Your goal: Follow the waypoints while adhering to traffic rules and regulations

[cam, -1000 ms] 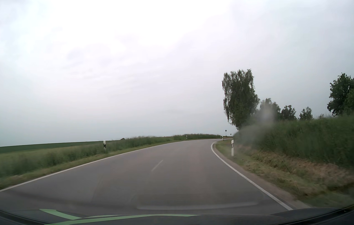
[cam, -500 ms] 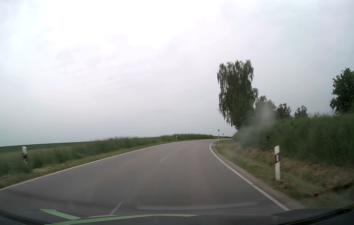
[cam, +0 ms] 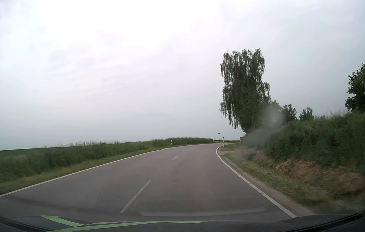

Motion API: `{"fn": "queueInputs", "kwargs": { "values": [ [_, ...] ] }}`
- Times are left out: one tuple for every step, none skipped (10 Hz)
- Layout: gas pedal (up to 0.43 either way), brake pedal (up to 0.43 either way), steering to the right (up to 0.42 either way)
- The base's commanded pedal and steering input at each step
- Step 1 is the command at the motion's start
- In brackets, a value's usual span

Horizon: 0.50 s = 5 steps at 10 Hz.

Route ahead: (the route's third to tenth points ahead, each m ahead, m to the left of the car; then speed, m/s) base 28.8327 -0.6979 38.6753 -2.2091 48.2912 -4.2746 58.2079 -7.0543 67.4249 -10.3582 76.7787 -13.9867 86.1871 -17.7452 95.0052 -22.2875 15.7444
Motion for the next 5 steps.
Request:
{"fn": "queueInputs", "kwargs": {
  "values": [
    [0.000,0.000,0.025],
    [0.000,0.000,0.025],
    [0.000,0.000,0.025],
    [0.000,0.000,0.025],
    [0.047,0.000,0.025]
  ]
}}
